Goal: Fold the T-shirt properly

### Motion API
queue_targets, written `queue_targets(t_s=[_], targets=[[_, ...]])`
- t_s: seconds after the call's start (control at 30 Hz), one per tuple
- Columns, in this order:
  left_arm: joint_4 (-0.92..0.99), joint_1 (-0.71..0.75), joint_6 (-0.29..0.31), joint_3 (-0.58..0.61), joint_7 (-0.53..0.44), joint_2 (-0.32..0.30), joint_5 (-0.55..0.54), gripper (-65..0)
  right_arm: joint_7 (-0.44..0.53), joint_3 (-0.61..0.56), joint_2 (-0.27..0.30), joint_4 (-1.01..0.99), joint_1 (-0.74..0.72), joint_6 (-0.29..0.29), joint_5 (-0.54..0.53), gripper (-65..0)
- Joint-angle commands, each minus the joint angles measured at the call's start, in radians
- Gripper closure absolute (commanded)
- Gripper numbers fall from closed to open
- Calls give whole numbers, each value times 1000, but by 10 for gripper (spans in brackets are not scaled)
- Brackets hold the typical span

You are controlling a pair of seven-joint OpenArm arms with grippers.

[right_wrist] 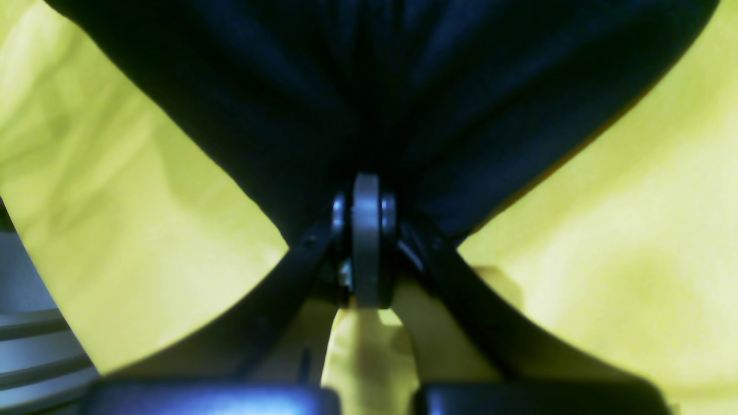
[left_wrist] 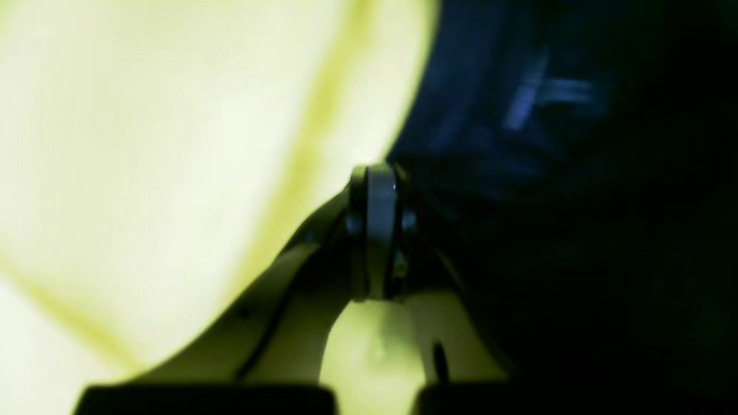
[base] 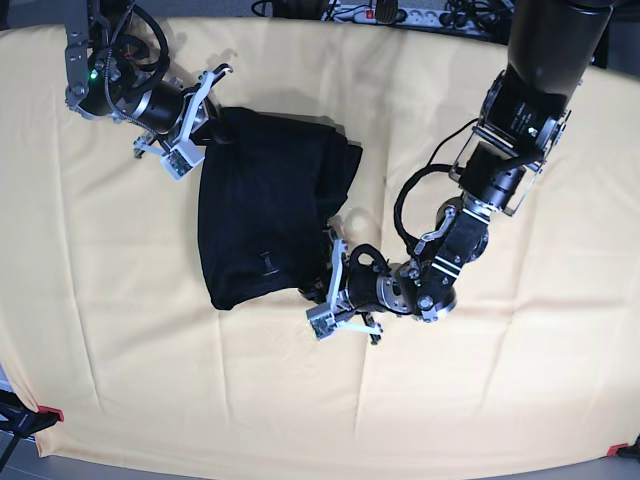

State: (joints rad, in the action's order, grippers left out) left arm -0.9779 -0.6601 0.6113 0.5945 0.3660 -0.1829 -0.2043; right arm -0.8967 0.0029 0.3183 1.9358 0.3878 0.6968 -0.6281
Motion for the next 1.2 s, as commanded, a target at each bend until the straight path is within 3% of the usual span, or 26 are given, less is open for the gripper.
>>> queue_targets(t_s=[0.0,0.13,0.23,0.47,0.6,0.67,0.9,1.03,1.17], targets=[[-14,-51,-24,-8,-23,0,-5,0,2,3,9,11,0,1,-3,0],[-14,-89,-74,-8,-16,-6,29,0,2,3,9,11,0,1,-3,0],[-17,-124,-70,-9,68,-21,-30,0,4,4,9,18,-3,1,-3,0],[-109,-147,87,-125,431,-97,-518,0,23,6,9,150,-6,1,-78,0],[-171,-109,87,-254,648,-136,-829,0,31,36,9,262,-11,1,-77,0],[-197,-84,87,-314,745,-148,-954,0,32,76,9,314,-11,-25,-78,0],[-302,35,87,-459,1030,-160,-1231,0,12,212,9,375,13,-110,-110,0],[-396,116,87,-479,1030,-206,-1279,0,-31,279,9,375,56,-112,-221,0],[-513,207,87,-479,1030,-268,-1279,0,-92,357,8,375,111,-37,-377,0]])
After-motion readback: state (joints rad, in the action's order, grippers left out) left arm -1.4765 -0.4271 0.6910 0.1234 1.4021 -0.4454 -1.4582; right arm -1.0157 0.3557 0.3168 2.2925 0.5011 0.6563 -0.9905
